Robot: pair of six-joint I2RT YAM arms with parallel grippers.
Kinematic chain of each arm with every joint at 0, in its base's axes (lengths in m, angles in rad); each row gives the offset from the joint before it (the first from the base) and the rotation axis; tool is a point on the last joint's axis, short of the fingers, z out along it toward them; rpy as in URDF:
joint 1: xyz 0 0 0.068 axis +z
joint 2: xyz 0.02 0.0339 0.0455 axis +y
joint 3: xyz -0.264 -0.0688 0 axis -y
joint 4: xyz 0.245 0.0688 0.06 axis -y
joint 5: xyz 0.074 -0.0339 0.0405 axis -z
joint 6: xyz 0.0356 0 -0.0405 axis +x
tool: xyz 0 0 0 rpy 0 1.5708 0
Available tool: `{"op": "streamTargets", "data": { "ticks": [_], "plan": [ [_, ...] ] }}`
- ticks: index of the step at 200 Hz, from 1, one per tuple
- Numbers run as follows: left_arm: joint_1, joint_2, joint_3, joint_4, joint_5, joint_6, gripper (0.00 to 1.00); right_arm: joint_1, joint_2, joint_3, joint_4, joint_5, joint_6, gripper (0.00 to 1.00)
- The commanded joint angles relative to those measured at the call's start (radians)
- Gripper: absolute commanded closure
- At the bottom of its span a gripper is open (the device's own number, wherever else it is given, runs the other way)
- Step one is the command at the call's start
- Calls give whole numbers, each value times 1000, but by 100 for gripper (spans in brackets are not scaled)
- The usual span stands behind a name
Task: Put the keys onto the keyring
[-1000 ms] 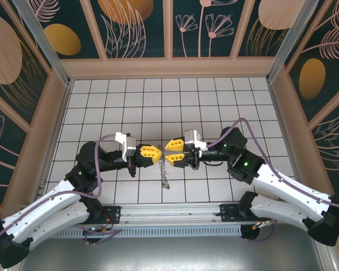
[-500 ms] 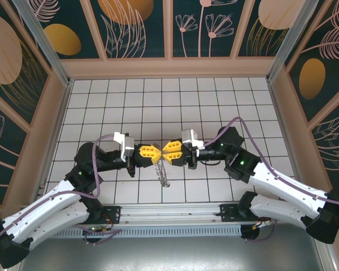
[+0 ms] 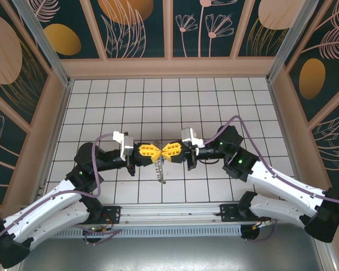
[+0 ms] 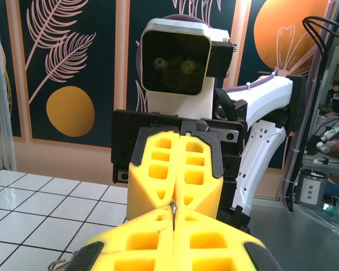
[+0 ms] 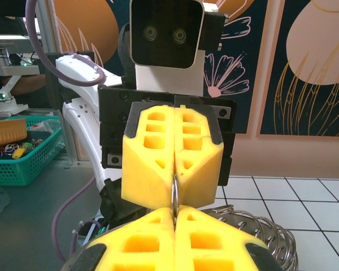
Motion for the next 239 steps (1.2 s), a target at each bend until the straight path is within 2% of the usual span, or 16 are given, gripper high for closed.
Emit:
{"op": "streamTargets", "data": {
  "ticks": [1, 25, 36, 44, 73, 95, 118, 160, 239],
  "plan": [
    [-6, -14, 49, -87, -28, 42, 100, -1, 11, 30, -52, 32, -45, 100],
    [-5, -27, 125, -315, -110, 134, 72, -5, 24, 114, -237, 64, -128, 100],
    [-6, -21, 172, -423, -145, 173, 65, -9, 32, 149, -310, 70, -161, 100],
    [-6, -16, 207, -492, -162, 203, 62, -11, 39, 179, -368, 70, -185, 100],
    [-6, 25, 337, -721, -212, 286, 61, -12, 65, 278, -570, 57, -275, 100],
    [-6, 83, 428, -868, -244, 342, 61, -12, 74, 316, -656, 55, -304, 100],
    [-6, 143, 492, -959, -232, 376, 61, -11, 97, 352, -725, 68, -311, 100],
    [-7, 185, 509, -987, -171, 398, 62, -21, 164, 413, -820, 69, -307, 100],
    [-9, 188, 496, -1017, -123, 421, 65, -46, 200, 435, -838, 37, -295, 100]
  ]
}}
